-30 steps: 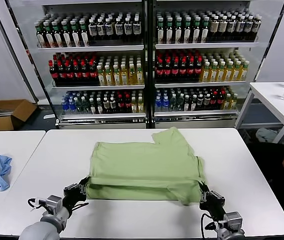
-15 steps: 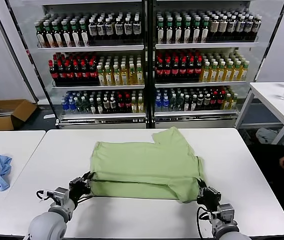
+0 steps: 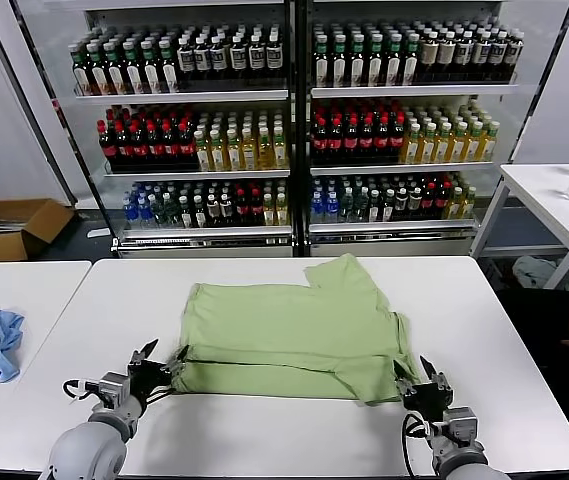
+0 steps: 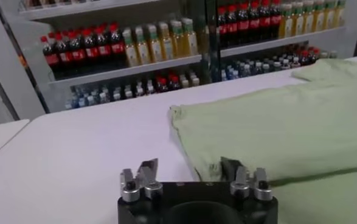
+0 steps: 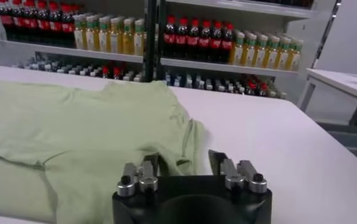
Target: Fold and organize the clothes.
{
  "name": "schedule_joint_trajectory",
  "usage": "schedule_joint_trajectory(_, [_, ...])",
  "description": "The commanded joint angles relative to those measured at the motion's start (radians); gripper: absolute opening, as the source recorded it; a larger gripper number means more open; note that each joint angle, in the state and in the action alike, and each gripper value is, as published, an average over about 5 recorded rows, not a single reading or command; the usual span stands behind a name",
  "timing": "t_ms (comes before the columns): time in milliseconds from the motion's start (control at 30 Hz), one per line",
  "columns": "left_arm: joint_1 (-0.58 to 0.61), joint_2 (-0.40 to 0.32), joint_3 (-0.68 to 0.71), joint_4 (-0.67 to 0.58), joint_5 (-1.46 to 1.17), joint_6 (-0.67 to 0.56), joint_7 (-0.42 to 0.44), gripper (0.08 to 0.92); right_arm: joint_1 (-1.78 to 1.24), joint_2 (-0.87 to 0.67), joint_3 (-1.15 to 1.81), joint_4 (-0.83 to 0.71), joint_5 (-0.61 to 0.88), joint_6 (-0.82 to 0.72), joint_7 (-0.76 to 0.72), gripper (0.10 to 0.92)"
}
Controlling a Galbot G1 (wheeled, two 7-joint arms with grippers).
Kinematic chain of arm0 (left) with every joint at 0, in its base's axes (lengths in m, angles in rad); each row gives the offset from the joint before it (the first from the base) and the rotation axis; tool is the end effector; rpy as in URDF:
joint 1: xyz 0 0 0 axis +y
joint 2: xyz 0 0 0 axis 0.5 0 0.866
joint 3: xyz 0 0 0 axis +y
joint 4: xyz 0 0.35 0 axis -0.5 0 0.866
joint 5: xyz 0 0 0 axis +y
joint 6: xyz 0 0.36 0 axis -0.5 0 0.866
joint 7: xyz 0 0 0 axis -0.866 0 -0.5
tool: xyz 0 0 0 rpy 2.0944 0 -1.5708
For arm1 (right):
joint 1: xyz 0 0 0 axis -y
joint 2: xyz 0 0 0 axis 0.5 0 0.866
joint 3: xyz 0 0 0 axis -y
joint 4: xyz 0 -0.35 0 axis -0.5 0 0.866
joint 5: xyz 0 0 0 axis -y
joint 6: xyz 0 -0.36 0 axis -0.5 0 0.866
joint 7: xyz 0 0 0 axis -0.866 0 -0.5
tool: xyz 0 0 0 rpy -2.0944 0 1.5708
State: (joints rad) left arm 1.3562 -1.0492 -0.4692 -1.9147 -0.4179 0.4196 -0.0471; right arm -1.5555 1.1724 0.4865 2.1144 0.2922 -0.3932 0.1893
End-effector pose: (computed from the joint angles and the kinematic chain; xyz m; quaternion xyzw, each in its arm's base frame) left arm 0.2593 0.0979 -0.3005 -0.0757 -0.9713 -0.0571 0.2181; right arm 0.1933 -0.0530 -0.2856 0.0177 -0.9794 0.0583 0.1925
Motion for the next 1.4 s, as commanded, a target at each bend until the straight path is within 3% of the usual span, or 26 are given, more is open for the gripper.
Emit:
schedule_joint_trajectory(33, [0.09,0.007,-0.02,-0.111,-0.079,0.021,-0.012,0.8,-0.058,0.001,0.023,0.039,0.018,-0.005,0.006,0.79])
schedule_joint_trajectory(167, [0.142,0.003,-0.02,-0.149,-0.056,0.059,-0.01,0.821,-0.049,0.009,0.005,-0.004,0.018,-0.008,0.01,0.82])
schedule_joint_trajectory(400, [0.147,-0.014,-0.018,-0.101,-0.014,0.118,-0.049,0.823,-0.022,0.019,-0.027,-0.045,0.025,-0.016,0.024,0.822])
schedule_joint_trajectory(567, [0.14,-0.009,-0.022,-0.089,-0.001,0.116,-0.051,0.776,-0.019,0.016,-0.032,-0.051,0.053,-0.019,0.022,0.741])
schedule_joint_trajectory(1233, [0.137,-0.017,-0.018,-0.069,0.007,0.103,-0.03,0.201,-0.024,0.008,-0.039,-0.035,0.071,-0.008,-0.003,0.167])
schedule_joint_trajectory(1400, [0.176,-0.012,-0.029,-0.128,0.039,0.101,-0.025,0.098,-0.084,-0.002,-0.026,0.041,0.067,-0.01,-0.005,0.122])
